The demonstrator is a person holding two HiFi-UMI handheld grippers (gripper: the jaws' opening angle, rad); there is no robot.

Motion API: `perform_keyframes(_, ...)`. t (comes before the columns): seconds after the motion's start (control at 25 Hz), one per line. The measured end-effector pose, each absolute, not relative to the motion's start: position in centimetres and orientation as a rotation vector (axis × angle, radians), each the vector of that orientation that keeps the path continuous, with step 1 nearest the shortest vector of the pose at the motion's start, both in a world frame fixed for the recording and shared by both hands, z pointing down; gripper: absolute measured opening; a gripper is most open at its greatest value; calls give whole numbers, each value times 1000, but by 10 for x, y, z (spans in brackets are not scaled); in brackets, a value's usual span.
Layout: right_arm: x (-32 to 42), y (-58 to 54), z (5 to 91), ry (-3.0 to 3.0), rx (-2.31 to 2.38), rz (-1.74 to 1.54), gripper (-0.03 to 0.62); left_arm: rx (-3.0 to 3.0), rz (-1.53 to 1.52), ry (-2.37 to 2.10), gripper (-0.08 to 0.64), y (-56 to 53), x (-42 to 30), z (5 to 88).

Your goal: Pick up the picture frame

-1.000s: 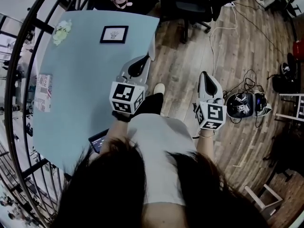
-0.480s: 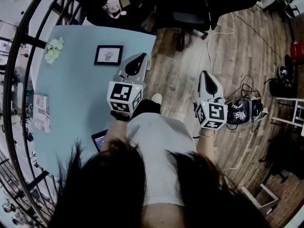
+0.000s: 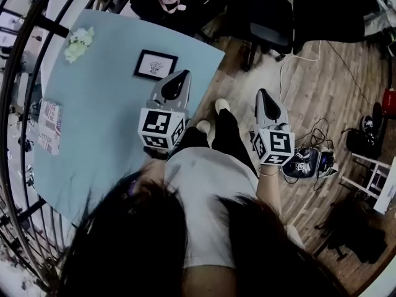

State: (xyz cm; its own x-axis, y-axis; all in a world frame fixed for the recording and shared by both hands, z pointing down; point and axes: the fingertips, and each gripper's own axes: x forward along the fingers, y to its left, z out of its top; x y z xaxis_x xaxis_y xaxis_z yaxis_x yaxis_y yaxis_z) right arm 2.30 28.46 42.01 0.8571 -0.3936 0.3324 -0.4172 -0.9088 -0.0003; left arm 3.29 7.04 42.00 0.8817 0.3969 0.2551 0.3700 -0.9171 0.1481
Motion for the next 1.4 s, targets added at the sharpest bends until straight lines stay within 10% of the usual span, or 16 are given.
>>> perform_keyframes(0.72, 198, 72, 423, -1677, 2425, 433, 2, 2883, 377, -498, 58, -77, 52, 422)
perform_keyframes(1.4, 190, -51, 425, -2210, 1927, 373, 2, 2619, 312, -1156, 58, -110, -8, 426)
